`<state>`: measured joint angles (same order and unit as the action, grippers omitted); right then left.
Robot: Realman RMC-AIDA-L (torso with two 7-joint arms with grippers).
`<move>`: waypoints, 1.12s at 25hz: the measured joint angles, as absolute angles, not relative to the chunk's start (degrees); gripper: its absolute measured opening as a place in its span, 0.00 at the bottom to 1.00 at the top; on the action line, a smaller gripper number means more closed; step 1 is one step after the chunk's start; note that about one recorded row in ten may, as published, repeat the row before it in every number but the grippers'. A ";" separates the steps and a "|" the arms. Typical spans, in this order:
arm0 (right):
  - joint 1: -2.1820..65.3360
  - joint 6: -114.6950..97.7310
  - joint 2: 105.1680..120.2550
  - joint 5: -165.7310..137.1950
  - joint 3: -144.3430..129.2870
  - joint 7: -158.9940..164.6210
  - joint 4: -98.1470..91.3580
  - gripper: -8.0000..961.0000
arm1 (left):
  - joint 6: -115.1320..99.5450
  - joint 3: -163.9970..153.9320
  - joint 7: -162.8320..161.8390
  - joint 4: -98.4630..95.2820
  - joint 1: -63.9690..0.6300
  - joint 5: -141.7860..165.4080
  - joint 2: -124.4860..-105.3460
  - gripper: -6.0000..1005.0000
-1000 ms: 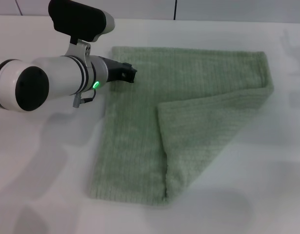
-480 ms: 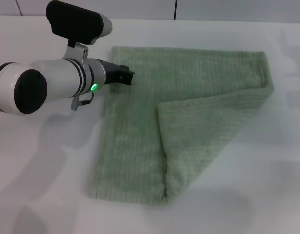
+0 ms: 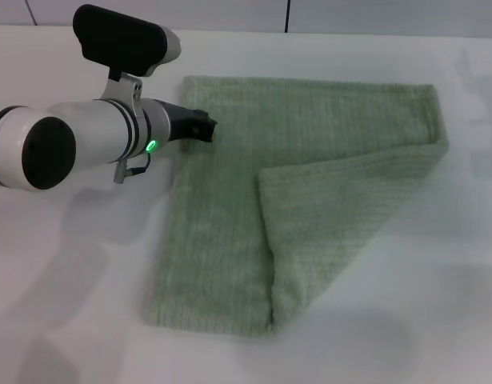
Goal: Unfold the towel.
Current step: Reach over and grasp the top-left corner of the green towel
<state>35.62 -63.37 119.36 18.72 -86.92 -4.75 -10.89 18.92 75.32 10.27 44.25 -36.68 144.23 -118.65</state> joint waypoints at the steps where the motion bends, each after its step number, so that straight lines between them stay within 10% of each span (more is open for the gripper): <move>1: 35.63 -63.37 119.36 18.72 -86.92 -4.75 -10.89 0.75 | 18.79 75.32 10.24 44.10 -36.67 144.23 -118.65 0.00; 28: 35.69 -63.37 119.42 18.72 -86.92 -4.75 -10.96 0.75 | 16.25 73.92 10.17 43.23 -36.20 142.12 -118.74 0.00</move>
